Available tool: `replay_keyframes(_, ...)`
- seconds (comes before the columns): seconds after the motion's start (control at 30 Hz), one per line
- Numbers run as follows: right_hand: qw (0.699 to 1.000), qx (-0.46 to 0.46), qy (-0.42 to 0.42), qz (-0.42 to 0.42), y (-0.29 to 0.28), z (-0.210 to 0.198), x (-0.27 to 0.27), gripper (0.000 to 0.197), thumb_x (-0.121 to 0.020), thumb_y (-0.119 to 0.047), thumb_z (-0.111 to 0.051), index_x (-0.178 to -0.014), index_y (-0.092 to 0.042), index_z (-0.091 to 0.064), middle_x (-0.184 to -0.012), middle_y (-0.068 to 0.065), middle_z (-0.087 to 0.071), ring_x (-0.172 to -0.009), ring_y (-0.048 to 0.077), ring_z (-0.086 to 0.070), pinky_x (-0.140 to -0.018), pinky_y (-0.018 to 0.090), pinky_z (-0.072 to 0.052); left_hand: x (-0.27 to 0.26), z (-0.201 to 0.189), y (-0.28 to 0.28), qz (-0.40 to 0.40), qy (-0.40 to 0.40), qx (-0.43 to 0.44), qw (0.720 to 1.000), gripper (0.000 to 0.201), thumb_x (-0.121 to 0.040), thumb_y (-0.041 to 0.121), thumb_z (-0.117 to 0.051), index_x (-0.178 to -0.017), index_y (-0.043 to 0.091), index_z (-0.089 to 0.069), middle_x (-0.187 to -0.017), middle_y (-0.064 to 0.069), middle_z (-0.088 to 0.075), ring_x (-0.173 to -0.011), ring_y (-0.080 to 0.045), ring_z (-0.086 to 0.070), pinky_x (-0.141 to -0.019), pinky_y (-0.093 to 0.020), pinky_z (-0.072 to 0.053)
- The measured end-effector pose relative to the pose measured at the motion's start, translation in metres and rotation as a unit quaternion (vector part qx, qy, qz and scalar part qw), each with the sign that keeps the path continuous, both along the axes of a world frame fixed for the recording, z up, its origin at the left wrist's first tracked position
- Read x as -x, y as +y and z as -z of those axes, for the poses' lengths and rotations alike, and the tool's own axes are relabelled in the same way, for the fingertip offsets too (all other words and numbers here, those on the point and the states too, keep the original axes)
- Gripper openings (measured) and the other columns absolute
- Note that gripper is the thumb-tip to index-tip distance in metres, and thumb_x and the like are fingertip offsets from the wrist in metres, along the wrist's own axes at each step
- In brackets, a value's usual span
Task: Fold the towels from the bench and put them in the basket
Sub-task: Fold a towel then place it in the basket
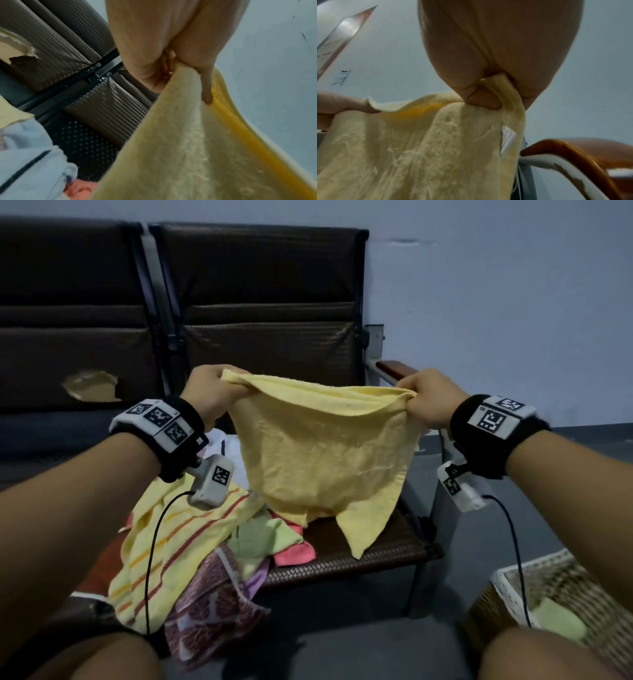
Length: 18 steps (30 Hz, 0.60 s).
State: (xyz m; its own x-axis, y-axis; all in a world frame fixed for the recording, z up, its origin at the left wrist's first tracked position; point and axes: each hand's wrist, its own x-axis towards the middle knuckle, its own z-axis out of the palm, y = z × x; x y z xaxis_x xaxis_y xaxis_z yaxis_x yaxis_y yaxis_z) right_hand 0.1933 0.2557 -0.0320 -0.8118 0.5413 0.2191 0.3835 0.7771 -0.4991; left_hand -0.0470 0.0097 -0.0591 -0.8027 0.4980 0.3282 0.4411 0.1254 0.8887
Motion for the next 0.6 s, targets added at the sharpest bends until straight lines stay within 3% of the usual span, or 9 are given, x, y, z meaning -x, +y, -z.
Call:
replay_keyframes(0.07,1.0,-0.01,0.002,0.005,-0.002,-0.009,0.002,0.025,-0.09,-0.008,-0.052,-0.075,-0.02,-0.068,-0.078,0.0,-0.065,-0.079,0.021,-0.062,-0.06,0.027,-0.045,0.003,-0.013,-0.004,-0.025,0.023,0.029,0.999,0.024,-0.076,0.029,-0.086,-0.083,0.018,-0.066,-0.076,0.0,-0.067,-0.066,-0.011,-0.065,-0.053,-0.025,-0.052)
replay_keyframes(0.17,0.999,0.015,0.032,0.005,-0.003,-0.02,0.003,0.025,-0.092,-0.01,-0.048,-0.078,-0.008,-0.068,-0.089,0.007,-0.069,-0.087,0.031,-0.062,-0.076,0.04,-0.054,0.008,-0.028,-0.011,-0.064,0.127,0.134,0.981,0.041,-0.069,0.055,-0.085,-0.081,0.022,-0.064,-0.075,0.007,-0.064,-0.066,-0.008,-0.062,-0.051,-0.028,-0.049)
replay_keyframes(0.27,0.999,0.024,0.048,-0.003,-0.005,-0.028,0.0,0.036,-0.097,-0.023,-0.047,-0.065,-0.008,-0.056,-0.082,0.012,-0.058,-0.08,0.03,-0.054,-0.065,0.036,-0.039,0.01,-0.032,-0.015,-0.053,0.213,0.21,0.953,0.025,-0.073,0.056,-0.081,-0.078,0.033,-0.072,-0.078,0.016,-0.065,-0.078,-0.002,-0.06,-0.055,-0.019,-0.042)
replay_keyframes(0.33,0.998,0.053,0.031,-0.023,-0.007,-0.032,-0.004,0.045,-0.097,-0.042,-0.054,-0.078,-0.004,-0.068,-0.085,0.016,-0.066,-0.079,0.031,-0.062,-0.067,0.035,-0.045,0.014,-0.031,-0.017,-0.041,0.22,0.225,0.948,0.017,-0.075,0.052,-0.081,-0.076,0.037,-0.073,-0.076,0.017,-0.066,-0.077,-0.001,-0.06,-0.055,-0.017,-0.04)
replay_keyframes(0.4,0.995,0.085,0.034,-0.037,-0.008,-0.032,-0.005,0.054,-0.095,-0.05,-0.058,-0.092,0.003,-0.07,-0.091,0.023,-0.07,-0.08,0.032,-0.067,-0.075,0.041,-0.054,0.018,-0.029,-0.019,-0.036,0.181,0.22,0.958,0.017,-0.076,0.051,-0.081,-0.077,0.034,-0.076,-0.073,0.015,-0.068,-0.072,-0.002,-0.061,-0.056,-0.019,-0.042)
replay_keyframes(0.43,0.993,0.105,0.045,-0.028,-0.007,-0.032,-0.005,0.057,-0.095,-0.05,-0.058,-0.091,0.006,-0.068,-0.086,0.024,-0.068,-0.076,0.031,-0.065,-0.074,0.042,-0.054,0.02,-0.028,-0.018,-0.034,0.15,0.209,0.966,0.02,-0.076,0.051,-0.081,-0.077,0.031,-0.078,-0.073,0.012,-0.069,-0.071,-0.003,-0.061,-0.058,-0.021,-0.044)
replay_keyframes(0.53,0.97,0.229,0.086,0.004,-0.01,-0.031,0.003,0.044,-0.1,-0.039,-0.057,-0.075,-0.003,-0.063,-0.065,0.008,-0.062,-0.057,0.022,-0.061,-0.056,0.033,-0.052,0.012,-0.029,-0.008,-0.041,-0.01,0.092,0.995,0.041,-0.08,0.05,-0.079,-0.075,0.01,-0.076,-0.079,-0.004,-0.073,-0.073,-0.017,-0.067,-0.067,-0.031,-0.052)
replay_keyframes(0.6,0.942,0.313,0.118,0.017,-0.019,-0.03,0.012,0.032,-0.101,-0.025,-0.056,-0.081,-0.002,-0.063,-0.062,0.006,-0.064,-0.049,0.019,-0.062,-0.048,0.029,-0.054,-0.008,-0.036,0.009,-0.036,-0.127,-0.013,0.991,0.038,-0.087,0.041,-0.075,-0.08,0.004,-0.071,-0.077,-0.012,-0.067,-0.069,-0.024,-0.063,-0.062,-0.029,-0.052)
